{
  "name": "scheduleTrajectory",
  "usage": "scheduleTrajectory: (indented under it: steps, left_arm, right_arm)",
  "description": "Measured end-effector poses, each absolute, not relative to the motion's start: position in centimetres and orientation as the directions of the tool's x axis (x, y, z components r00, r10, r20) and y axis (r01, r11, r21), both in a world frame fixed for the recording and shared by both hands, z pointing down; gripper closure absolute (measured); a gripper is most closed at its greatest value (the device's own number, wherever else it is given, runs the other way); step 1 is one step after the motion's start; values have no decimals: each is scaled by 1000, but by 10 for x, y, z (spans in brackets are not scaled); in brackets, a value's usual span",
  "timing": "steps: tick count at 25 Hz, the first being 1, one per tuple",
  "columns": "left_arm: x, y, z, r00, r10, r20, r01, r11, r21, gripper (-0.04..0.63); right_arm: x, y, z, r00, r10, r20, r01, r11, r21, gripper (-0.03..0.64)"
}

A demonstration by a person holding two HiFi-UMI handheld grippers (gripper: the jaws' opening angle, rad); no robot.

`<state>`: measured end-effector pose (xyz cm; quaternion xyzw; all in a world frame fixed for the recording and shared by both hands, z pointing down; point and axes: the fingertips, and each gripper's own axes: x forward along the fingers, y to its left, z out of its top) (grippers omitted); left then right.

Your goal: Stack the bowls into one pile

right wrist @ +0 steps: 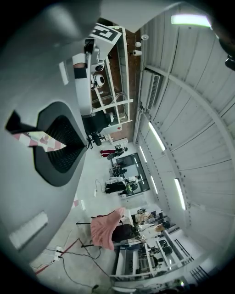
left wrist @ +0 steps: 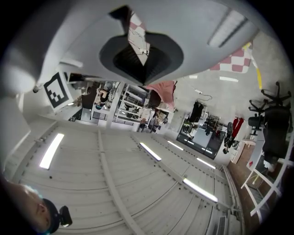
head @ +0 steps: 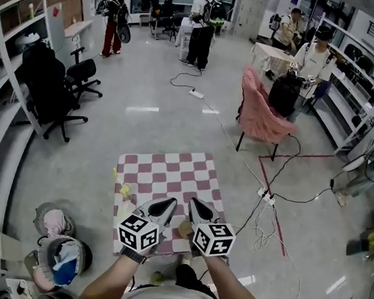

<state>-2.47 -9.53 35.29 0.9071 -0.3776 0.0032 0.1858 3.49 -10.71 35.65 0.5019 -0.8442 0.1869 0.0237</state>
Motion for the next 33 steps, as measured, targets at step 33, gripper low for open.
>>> scheduleTrajectory:
  steps: [33]
  left_arm:
    - [-46, -89, 270, 695, -718, 25, -698, -666, 264, 589]
  right_arm:
    - [15, -101, 275, -502, -857, 116, -858, 477, -190, 607]
